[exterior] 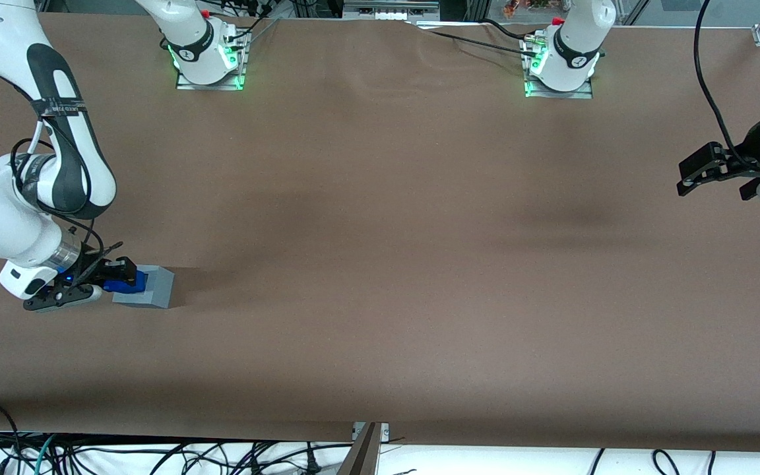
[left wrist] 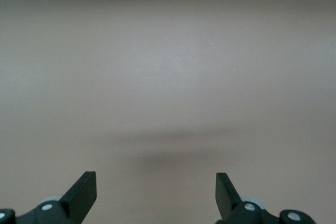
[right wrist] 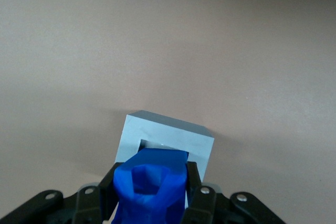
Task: Insert blue part into gray base with right arm
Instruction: 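Lower the blue part into the gray base's square hole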
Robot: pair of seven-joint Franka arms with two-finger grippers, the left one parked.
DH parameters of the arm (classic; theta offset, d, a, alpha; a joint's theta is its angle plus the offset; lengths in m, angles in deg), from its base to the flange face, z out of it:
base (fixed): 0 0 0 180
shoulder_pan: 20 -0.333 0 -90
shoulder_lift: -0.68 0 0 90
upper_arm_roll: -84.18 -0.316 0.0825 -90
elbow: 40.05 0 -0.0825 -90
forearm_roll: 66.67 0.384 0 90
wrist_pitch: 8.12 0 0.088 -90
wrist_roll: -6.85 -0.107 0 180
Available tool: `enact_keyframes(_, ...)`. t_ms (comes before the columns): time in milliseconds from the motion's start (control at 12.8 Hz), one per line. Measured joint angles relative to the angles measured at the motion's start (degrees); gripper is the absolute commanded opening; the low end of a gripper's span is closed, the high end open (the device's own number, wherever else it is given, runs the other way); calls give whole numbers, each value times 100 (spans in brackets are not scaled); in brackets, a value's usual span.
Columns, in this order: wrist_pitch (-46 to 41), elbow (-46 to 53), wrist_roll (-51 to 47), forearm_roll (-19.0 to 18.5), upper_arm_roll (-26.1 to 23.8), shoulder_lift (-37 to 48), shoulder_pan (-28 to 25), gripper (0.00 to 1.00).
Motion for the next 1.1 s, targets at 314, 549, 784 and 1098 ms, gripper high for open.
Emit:
enact_keyframes(314,1,14,-395,1,0,-8,0,26)
enact_keyframes(549,3,34,-668,2,0,-24,0,26)
enact_keyframes(784,4,58,-865,9,-2,-66,-1,26)
enact_keyframes(1098,14,59,-1077,10,-3,-86,-1,85)
